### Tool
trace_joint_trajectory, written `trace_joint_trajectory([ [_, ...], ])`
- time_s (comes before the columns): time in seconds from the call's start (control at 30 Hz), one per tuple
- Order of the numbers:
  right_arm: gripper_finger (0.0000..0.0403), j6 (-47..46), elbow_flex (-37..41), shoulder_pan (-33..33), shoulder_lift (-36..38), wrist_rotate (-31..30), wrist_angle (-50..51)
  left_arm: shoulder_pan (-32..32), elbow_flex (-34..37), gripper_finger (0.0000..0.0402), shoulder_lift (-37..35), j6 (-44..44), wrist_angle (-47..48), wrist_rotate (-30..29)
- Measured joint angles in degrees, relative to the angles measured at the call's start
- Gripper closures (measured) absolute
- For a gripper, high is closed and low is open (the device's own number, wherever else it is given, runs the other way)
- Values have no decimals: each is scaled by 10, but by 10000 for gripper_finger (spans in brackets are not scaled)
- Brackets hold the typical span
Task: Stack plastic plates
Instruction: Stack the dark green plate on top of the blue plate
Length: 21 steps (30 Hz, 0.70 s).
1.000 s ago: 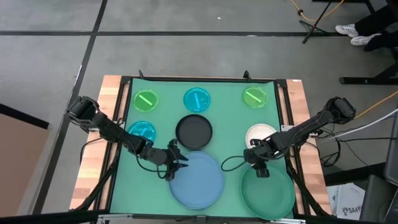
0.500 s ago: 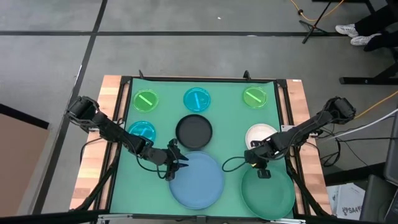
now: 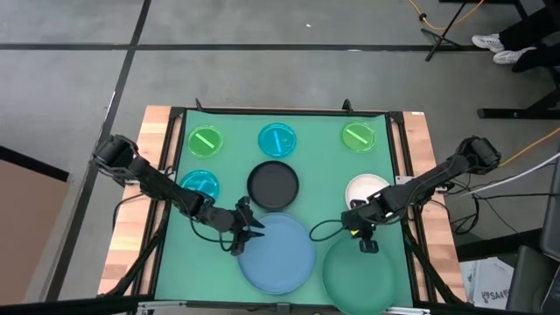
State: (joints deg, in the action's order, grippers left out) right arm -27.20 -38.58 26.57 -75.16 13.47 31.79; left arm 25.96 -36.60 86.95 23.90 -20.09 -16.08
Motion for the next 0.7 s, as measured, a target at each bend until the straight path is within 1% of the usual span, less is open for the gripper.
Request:
trace_joint_trajectory([
  [0.17,401,-1,-31,-17,0,8,-1,4,0,288,-14,0,1,7],
  [0.43,402,-28,-81,-83,0,8,-10,16,0,288,-74,0,62,1],
  [0.57,402,-65,-88,-115,0,-9,-46,28,0,288,-104,0,96,-35],
  [0.7,402,-87,-88,-135,-25,-13,-99,37,0,288,-125,0,121,-76],
])
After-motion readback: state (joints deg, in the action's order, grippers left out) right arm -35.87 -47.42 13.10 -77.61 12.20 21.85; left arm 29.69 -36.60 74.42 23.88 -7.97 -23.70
